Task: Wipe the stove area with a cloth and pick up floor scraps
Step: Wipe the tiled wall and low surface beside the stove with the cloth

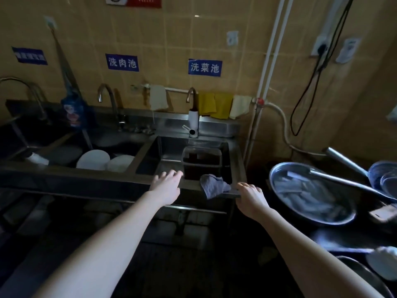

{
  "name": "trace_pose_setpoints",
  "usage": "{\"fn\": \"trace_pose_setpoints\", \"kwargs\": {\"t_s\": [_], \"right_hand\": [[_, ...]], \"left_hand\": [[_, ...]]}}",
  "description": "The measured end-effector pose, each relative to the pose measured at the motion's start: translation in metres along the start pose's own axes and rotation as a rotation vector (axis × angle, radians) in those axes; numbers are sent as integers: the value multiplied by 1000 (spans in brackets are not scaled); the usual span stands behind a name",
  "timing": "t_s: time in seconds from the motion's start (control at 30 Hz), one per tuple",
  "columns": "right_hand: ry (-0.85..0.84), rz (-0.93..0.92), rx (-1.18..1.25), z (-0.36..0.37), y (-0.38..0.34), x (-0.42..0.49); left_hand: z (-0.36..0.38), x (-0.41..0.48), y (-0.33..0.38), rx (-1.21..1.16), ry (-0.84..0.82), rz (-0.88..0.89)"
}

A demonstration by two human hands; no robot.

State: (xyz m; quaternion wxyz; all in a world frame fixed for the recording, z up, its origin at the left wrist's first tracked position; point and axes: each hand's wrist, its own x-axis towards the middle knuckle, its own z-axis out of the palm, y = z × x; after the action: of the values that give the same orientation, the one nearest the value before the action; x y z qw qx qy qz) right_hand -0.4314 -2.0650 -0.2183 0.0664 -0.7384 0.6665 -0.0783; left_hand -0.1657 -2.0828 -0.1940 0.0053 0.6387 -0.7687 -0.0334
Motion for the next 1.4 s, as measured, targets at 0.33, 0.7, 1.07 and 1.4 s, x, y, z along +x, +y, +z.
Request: {"fn": "trace_pose_setpoints", "kwargs": {"t_s": [0.33, 0.7, 1.07, 1.4], "right_hand": [[-268, 91, 26, 104, -6, 162], [-447, 171, 57, 159, -3, 220], [-247, 49, 52, 115, 4, 182], [158, 59, 5, 1, 74, -5]], "left_hand": [[72, 178, -50, -33, -177, 42], [113, 260, -61, -65, -258, 90], [79, 225, -32, -31, -180, 116], [14, 106, 89, -51, -23, 226]]}}
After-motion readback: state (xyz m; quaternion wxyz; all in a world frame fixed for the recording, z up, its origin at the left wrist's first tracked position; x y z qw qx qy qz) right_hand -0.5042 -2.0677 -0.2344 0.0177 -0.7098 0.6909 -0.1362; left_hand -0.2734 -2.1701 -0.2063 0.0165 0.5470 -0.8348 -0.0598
